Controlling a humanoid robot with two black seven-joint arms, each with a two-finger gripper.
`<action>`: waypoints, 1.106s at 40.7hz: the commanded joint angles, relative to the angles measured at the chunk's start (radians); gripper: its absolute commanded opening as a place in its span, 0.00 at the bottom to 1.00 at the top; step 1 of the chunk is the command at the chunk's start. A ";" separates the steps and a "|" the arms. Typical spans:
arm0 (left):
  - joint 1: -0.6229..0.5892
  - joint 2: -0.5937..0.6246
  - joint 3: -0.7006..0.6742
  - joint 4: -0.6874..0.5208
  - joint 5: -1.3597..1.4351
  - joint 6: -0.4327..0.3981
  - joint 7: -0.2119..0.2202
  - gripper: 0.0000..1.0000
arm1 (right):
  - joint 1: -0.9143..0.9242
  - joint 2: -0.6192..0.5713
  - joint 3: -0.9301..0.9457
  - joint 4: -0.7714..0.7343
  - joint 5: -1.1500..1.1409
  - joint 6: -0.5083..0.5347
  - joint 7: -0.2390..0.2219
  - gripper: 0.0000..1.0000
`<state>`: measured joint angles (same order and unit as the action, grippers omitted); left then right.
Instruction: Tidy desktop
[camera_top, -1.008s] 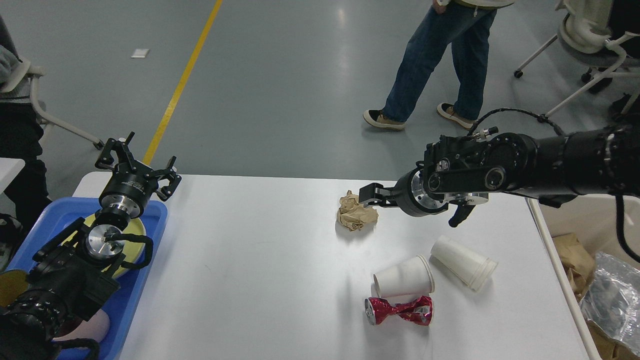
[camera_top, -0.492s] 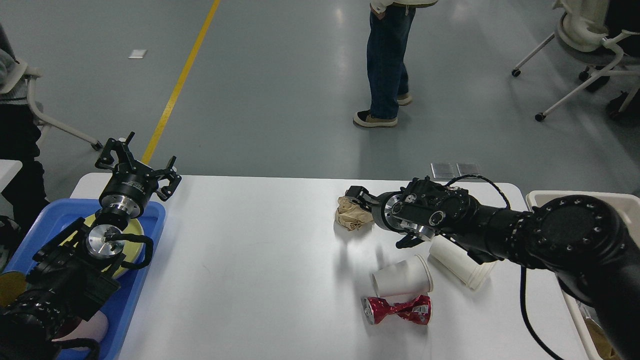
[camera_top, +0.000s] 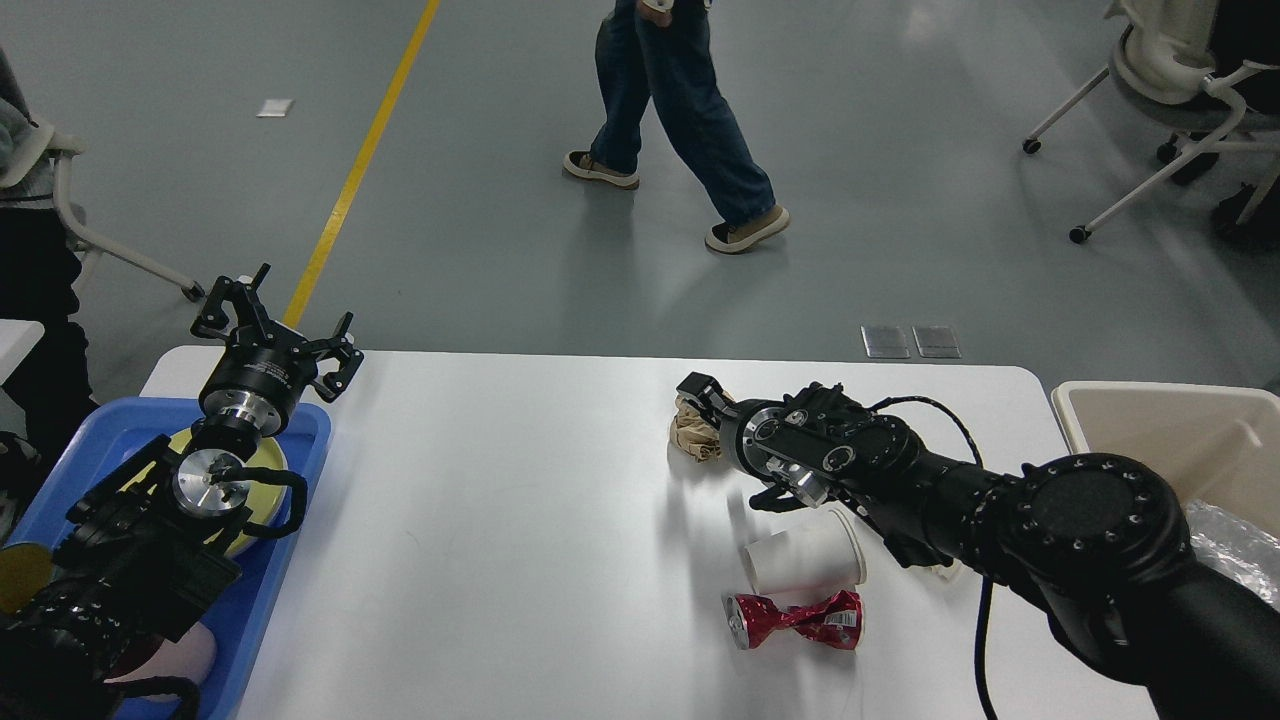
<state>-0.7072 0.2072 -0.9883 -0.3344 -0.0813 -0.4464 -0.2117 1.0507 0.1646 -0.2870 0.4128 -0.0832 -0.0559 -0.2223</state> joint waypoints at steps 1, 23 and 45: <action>0.000 0.000 0.000 0.000 0.000 0.000 0.000 0.98 | -0.020 0.003 0.022 -0.005 0.002 -0.018 0.000 1.00; 0.000 0.000 0.000 0.000 0.000 0.000 0.000 0.98 | -0.049 0.007 0.054 -0.017 0.002 -0.032 0.006 0.97; 0.000 0.000 0.000 0.000 0.000 0.000 0.000 0.98 | -0.049 0.007 0.052 -0.016 0.002 -0.033 0.006 0.97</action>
<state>-0.7072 0.2072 -0.9878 -0.3344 -0.0813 -0.4464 -0.2117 1.0016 0.1718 -0.2339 0.3973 -0.0812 -0.0890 -0.2163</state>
